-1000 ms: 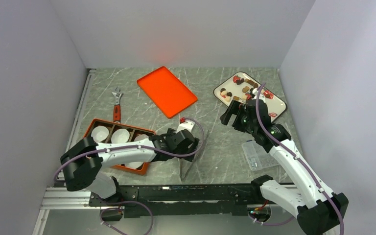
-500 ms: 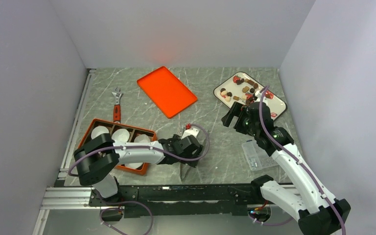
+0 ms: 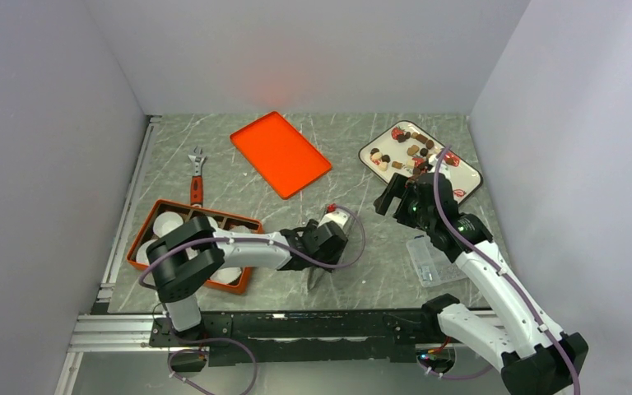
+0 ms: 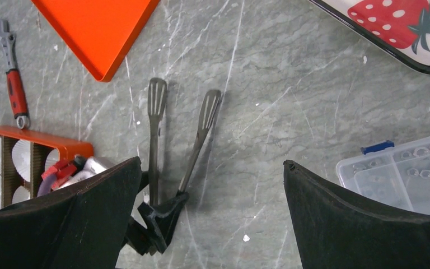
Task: Pack the chocolate
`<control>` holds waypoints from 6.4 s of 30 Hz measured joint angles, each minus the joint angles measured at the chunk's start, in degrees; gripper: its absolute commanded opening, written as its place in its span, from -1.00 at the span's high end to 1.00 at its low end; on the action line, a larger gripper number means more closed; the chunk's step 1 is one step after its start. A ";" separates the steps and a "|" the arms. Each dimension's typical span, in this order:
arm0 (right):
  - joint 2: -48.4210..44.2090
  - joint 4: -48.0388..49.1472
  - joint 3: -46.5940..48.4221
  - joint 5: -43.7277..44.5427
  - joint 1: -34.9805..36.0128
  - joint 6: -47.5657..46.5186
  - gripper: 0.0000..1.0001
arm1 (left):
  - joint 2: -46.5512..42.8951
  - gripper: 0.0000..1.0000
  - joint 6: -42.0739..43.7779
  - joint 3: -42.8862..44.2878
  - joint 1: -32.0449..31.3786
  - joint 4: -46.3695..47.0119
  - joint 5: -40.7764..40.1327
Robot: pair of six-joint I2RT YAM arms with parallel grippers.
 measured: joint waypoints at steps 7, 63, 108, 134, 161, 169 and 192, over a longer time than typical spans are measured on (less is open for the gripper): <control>2.29 -0.02 0.00 0.72 0.00 -0.02 -0.99 | 5.35 -0.49 5.84 6.32 7.23 2.56 4.22; 2.23 -2.19 1.97 1.38 0.00 -0.02 -0.99 | 7.34 -0.04 1.51 5.20 4.42 8.63 -8.68; -7.45 -9.38 15.89 9.90 -0.09 0.63 -0.99 | 22.60 0.09 19.45 46.51 11.19 -8.31 7.08; -6.78 -9.35 15.89 9.86 -0.09 0.24 -0.99 | 29.49 0.24 17.64 54.27 14.29 -12.13 11.63; -6.27 -9.35 15.89 10.16 -0.09 -0.66 -0.99 | 24.11 0.31 17.35 52.17 15.34 -12.52 15.19; -6.32 -9.35 15.87 10.16 -0.09 -0.66 -0.99 | 17.18 0.30 15.96 45.16 15.52 -11.02 15.21; -4.11 -7.10 13.07 6.64 -0.09 -0.87 -0.99 | -23.98 0.29 5.79 14.60 16.33 -19.39 4.31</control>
